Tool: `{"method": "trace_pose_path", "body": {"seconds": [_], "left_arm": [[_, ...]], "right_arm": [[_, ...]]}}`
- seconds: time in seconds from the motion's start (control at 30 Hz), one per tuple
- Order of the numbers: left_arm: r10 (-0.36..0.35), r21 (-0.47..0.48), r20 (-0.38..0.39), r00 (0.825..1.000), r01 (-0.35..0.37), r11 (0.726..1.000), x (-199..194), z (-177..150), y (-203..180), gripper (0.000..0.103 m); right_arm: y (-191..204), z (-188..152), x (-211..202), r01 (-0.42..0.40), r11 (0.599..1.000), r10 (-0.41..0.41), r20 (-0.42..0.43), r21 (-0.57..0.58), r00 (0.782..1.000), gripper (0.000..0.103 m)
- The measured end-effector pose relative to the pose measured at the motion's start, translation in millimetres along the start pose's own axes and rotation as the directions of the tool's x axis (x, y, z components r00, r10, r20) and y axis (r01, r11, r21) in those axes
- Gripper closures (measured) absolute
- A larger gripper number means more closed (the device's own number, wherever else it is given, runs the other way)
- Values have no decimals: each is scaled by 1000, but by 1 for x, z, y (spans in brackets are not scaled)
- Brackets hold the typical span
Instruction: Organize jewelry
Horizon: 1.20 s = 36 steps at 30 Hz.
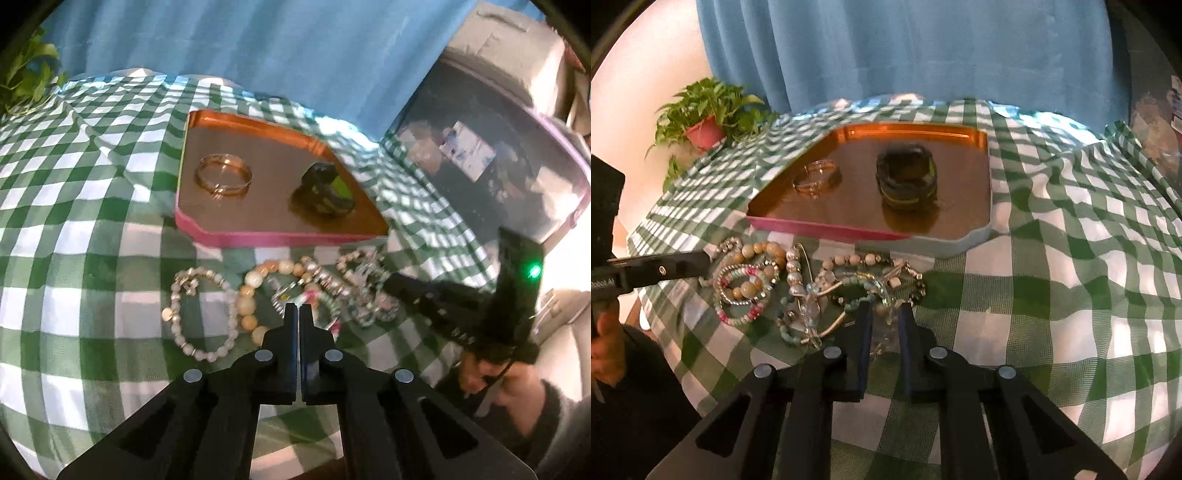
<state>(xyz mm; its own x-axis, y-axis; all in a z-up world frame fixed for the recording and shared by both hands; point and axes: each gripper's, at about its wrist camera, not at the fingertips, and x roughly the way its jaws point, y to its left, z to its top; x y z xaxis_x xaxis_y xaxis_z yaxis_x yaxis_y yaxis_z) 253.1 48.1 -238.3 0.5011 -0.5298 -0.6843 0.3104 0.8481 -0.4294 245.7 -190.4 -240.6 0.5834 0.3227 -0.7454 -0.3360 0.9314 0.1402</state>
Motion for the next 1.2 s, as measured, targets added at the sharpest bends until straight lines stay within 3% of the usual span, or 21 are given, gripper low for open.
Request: {"method": "trace_pose_path", "body": {"seconds": [0.17,0.33,0.57,0.77,0.93,1.03,1.2], "left_arm": [[25,-14,-52,998,-26,1000,7,-3,4,98],[16,-34,-52,999,-18,999,8,-2,7,96],[-69,-113,-63,996,61,992,11,3,16,93],[-72,-120,-82,994,62,991,21,8,14,88],[-80,-63,-9,997,80,995,11,12,4,93],[-81,-48,-4,997,81,996,10,12,3,101],[-44,-45,11,999,44,998,8,14,4,101]], "right_arm": [[0,-3,-2,8,1000,-8,5,-20,1000,97],[0,-3,-8,12,1000,-12,32,-21,999,97],[-1,-2,-8,6,1000,-6,33,-12,999,97],[-1,-3,-6,6,1000,-6,21,-14,1000,97],[0,-4,-6,6,1000,-5,19,-13,1000,97],[-1,-5,-7,5,1000,-5,17,-9,1000,97],[-2,-4,-9,4,1000,-4,25,-15,1000,97]]}}
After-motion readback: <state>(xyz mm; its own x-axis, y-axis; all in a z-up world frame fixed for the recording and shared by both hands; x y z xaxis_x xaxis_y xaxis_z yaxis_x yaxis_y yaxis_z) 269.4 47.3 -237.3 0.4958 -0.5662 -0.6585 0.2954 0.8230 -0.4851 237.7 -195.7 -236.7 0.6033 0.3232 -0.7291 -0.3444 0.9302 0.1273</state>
